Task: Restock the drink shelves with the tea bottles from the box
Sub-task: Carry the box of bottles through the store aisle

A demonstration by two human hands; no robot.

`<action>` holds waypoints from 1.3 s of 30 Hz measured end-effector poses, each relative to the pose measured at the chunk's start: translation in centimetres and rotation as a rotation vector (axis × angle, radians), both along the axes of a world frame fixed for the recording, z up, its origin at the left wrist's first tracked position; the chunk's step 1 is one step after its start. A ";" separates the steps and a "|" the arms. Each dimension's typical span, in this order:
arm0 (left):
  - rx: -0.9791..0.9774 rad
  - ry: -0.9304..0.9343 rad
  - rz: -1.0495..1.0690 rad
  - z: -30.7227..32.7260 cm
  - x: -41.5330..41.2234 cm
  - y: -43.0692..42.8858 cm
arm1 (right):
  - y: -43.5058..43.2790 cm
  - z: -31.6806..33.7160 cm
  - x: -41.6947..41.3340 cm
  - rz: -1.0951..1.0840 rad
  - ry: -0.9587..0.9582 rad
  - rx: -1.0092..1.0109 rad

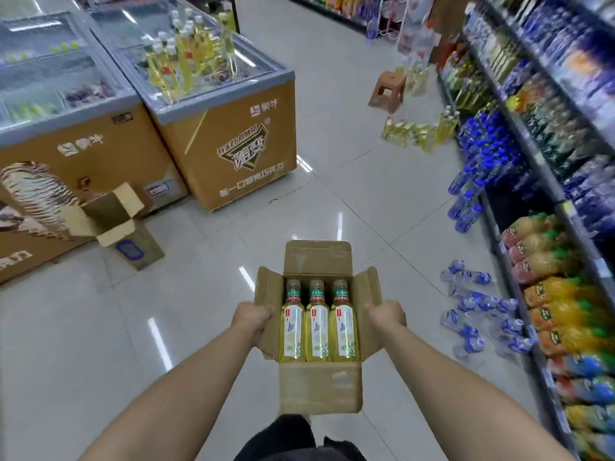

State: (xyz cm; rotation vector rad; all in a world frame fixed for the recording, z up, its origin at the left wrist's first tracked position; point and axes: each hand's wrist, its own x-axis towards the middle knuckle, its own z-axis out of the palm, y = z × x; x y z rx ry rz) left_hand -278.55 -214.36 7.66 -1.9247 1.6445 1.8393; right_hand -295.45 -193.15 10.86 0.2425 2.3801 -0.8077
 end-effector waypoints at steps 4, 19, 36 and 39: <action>0.013 -0.029 -0.040 -1.6 -13.3 -7.3 | -6.6 -0.8 -12.0 -0.039 0.009 0.033; -0.025 -0.122 -0.182 -3.0 -66.2 -29.5 | -27.6 -2.8 -64.0 -0.079 -0.014 0.032; 0.021 -0.001 -0.280 -1.5 -126.5 -56.6 | -54.0 -4.1 -121.9 -0.243 -0.034 0.101; -0.001 -0.007 -0.324 -1.0 -136.9 -61.7 | -58.8 -3.9 -131.0 -0.312 -0.034 0.084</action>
